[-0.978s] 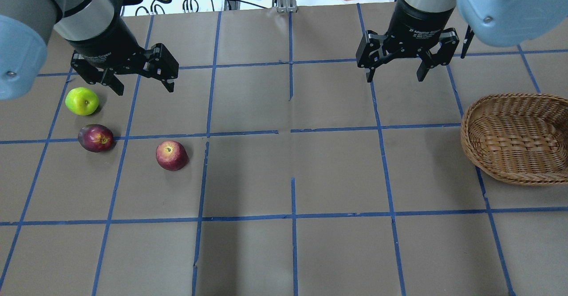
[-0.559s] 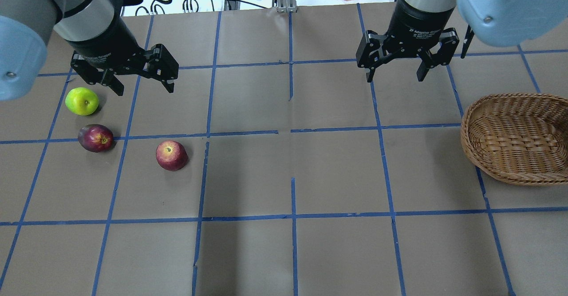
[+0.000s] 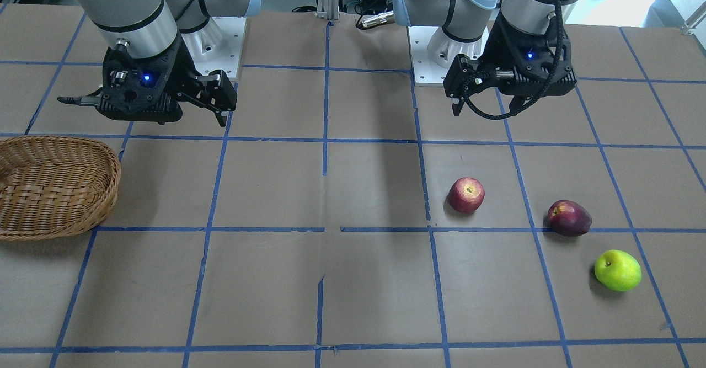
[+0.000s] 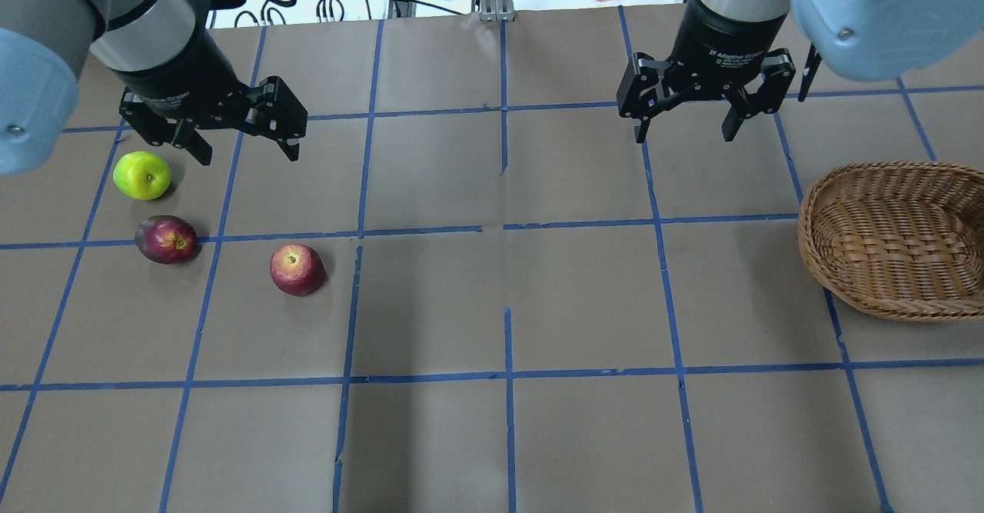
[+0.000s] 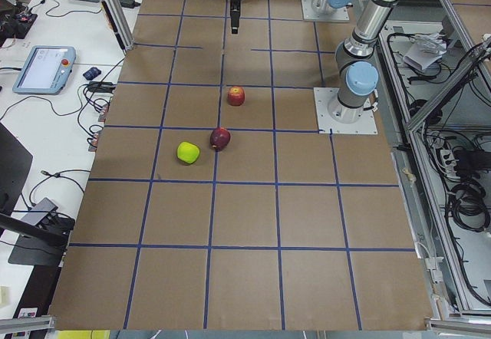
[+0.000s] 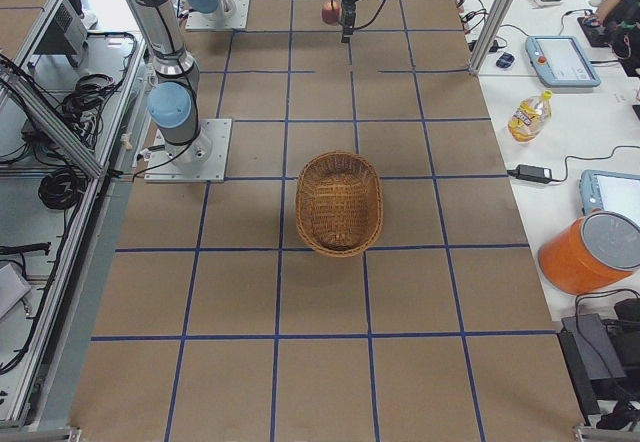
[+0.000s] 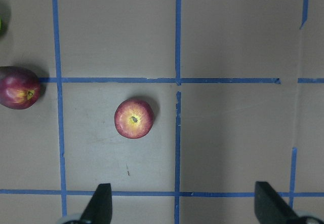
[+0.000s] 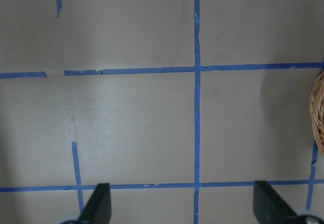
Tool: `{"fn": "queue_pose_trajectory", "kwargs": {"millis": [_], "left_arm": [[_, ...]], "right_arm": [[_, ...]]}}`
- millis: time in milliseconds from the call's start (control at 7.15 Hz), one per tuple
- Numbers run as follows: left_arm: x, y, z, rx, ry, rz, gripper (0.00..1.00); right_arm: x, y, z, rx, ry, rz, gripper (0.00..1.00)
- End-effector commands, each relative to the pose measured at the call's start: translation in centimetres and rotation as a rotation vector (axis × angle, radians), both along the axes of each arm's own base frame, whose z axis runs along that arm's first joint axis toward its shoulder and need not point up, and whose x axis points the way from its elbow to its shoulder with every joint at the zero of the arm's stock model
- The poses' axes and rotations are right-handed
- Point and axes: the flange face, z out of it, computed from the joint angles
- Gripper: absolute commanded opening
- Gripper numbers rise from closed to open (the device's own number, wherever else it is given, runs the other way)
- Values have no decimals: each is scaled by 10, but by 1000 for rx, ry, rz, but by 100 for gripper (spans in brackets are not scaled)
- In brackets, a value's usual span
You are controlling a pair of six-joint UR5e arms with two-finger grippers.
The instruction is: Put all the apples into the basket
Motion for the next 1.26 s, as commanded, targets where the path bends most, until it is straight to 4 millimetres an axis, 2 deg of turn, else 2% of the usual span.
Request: {"fn": "queue_pose_trajectory", "kwargs": {"millis": [0, 280, 419, 559, 699, 839, 978, 1118], "left_arm": [[0, 0, 1, -1, -1, -2, 100], [0, 0, 1, -1, -2, -2, 100], [9, 1, -6, 15, -9, -19, 100], [36, -3, -45, 76, 5, -118, 100], [69, -20, -103, 62, 6, -90, 100], [81, -24, -169, 73, 11, -82, 100], [81, -20, -208, 105, 16, -87, 100], [81, -23, -222, 100, 17, -85, 100]], "right_arm": [[0, 0, 0, 0, 0, 0, 100], [0, 0, 0, 0, 0, 0, 100], [0, 0, 0, 0, 0, 0, 100], [0, 0, 0, 0, 0, 0, 100], [0, 0, 0, 0, 0, 0, 100], [0, 0, 0, 0, 0, 0, 100], [0, 0, 0, 0, 0, 0, 100], [0, 0, 0, 0, 0, 0, 100]]}}
